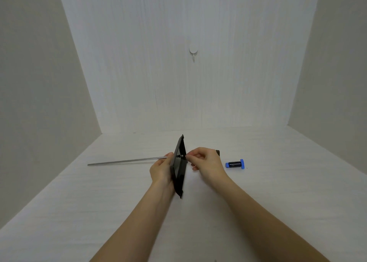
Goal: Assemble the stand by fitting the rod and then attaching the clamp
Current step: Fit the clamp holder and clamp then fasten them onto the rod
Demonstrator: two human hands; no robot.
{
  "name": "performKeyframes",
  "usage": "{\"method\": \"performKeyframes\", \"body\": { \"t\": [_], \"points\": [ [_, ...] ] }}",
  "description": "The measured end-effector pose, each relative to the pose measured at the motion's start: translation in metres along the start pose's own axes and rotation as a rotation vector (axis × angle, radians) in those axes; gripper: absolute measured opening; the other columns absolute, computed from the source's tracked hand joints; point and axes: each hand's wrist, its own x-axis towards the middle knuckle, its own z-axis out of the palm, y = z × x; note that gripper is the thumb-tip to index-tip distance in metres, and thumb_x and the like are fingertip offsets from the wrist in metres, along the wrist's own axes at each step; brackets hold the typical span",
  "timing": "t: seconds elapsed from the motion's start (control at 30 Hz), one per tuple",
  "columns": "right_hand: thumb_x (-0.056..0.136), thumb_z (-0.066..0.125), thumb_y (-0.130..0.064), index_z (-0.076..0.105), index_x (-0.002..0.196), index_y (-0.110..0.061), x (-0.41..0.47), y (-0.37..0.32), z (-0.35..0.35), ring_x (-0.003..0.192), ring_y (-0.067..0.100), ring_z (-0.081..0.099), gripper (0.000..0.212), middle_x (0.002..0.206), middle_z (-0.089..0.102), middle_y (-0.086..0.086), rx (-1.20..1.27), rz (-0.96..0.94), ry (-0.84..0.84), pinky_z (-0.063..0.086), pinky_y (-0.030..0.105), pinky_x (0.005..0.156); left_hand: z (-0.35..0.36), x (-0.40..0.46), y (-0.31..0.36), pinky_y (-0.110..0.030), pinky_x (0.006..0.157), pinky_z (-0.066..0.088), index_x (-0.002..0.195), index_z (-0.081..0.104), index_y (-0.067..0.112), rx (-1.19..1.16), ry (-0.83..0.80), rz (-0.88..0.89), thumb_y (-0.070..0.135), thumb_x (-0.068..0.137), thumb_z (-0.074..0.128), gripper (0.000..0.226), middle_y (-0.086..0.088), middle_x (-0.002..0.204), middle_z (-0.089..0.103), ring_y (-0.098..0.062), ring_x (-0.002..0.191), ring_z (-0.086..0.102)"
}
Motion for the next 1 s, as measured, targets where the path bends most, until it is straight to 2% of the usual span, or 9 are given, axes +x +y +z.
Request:
{"method": "performKeyframes", "body": {
  "t": [0.13, 0.33, 0.47, 0.57, 0.7, 0.8, 0.9, 0.93, 1.0],
  "points": [
    [0.084, 0.064, -0.009, 0.069, 0.081, -0.010, 0.002, 0.001, 0.000, 0.058, 0.008, 0.056, 0.006, 0.067, 0.063, -0.001, 0.057, -0.013, 0.027, 0.046, 0.010, 0.051, 0.000, 0.002, -0.002, -0.044, 0.084, 0.049, 0.088, 0.063, 0.002, -0.005, -0.013, -0.023, 0.004, 0.086, 0.057, 0.007, -0.019, 0.088, 0.062, -0.032, 0.081, 0.057],
    [0.088, 0.060, -0.004, 0.069, 0.089, -0.002, 0.002, 0.004, 0.005, 0.062, 0.014, 0.060, 0.009, 0.075, 0.066, 0.011, 0.051, 0.002, 0.018, 0.051, 0.016, 0.059, 0.003, 0.000, -0.003, -0.039, 0.074, 0.050, 0.089, 0.064, 0.001, 0.030, 0.013, 0.006, 0.001, 0.084, 0.062, 0.005, -0.018, 0.077, 0.062, -0.031, 0.071, 0.057],
    [0.086, 0.058, 0.000, 0.068, 0.094, 0.001, 0.001, 0.005, 0.006, 0.070, 0.021, 0.064, 0.012, 0.081, 0.067, 0.016, 0.034, 0.002, 0.010, 0.055, 0.020, 0.065, 0.004, 0.000, -0.004, -0.035, 0.063, 0.050, 0.080, 0.059, 0.004, 0.027, -0.007, 0.011, -0.001, 0.085, 0.061, 0.007, -0.016, 0.070, 0.059, -0.029, 0.060, 0.055],
    [0.083, 0.058, 0.004, 0.068, 0.095, 0.001, 0.001, 0.006, 0.005, 0.074, 0.022, 0.066, 0.015, 0.083, 0.067, 0.016, 0.030, 0.004, 0.008, 0.057, 0.022, 0.069, 0.004, 0.000, -0.006, -0.036, 0.063, 0.049, 0.075, 0.059, 0.004, 0.053, -0.021, 0.020, -0.001, 0.084, 0.061, 0.010, -0.015, 0.067, 0.058, -0.029, 0.059, 0.055],
    [0.080, 0.055, 0.007, 0.067, 0.089, -0.003, 0.001, 0.006, 0.004, 0.073, 0.022, 0.066, 0.018, 0.080, 0.067, 0.013, 0.036, 0.000, 0.017, 0.057, 0.024, 0.072, 0.000, -0.001, 0.003, -0.043, 0.075, 0.053, 0.078, 0.064, -0.005, 0.256, -0.072, 0.045, 0.007, 0.081, 0.065, 0.012, -0.020, 0.072, 0.065, -0.032, 0.069, 0.062],
    [0.080, 0.056, 0.008, 0.066, 0.088, -0.005, 0.002, 0.007, 0.002, 0.074, 0.022, 0.065, 0.018, 0.079, 0.065, 0.011, 0.049, -0.003, 0.024, 0.057, 0.024, 0.071, -0.010, 0.000, 0.018, -0.027, 0.055, 0.052, 0.076, 0.070, -0.004, 0.536, -0.217, 0.059, 0.018, 0.086, 0.062, 0.025, -0.014, 0.065, 0.070, -0.025, 0.057, 0.065],
    [0.083, 0.057, 0.007, 0.066, 0.089, -0.005, 0.004, 0.008, 0.000, 0.074, 0.020, 0.066, 0.016, 0.080, 0.065, 0.012, 0.062, 0.000, 0.023, 0.057, 0.022, 0.070, -0.016, 0.005, 0.025, -0.026, 0.052, 0.041, 0.047, 0.059, 0.017, 0.959, -0.113, 0.357, 0.029, 0.086, 0.060, 0.041, 0.003, 0.045, 0.058, -0.018, 0.047, 0.054],
    [0.083, 0.058, 0.006, 0.066, 0.088, -0.005, 0.004, 0.009, 0.000, 0.073, 0.020, 0.066, 0.015, 0.080, 0.065, 0.012, 0.065, 0.002, 0.026, 0.056, 0.022, 0.069, -0.016, 0.006, 0.026, -0.026, 0.052, 0.038, 0.048, 0.056, 0.020, 1.057, -0.063, 0.502, 0.030, 0.085, 0.061, 0.038, 0.006, 0.049, 0.057, -0.017, 0.054, 0.054],
    [0.083, 0.058, 0.006, 0.067, 0.088, -0.005, 0.005, 0.009, 0.000, 0.072, 0.019, 0.066, 0.016, 0.081, 0.066, 0.012, 0.071, 0.001, 0.036, 0.056, 0.021, 0.069, -0.016, 0.007, 0.026, -0.027, 0.062, 0.040, 0.068, 0.061, 0.024, 1.119, -0.049, 0.748, 0.030, 0.083, 0.063, 0.017, 0.009, 0.073, 0.059, -0.014, 0.074, 0.055]
  ]
}}
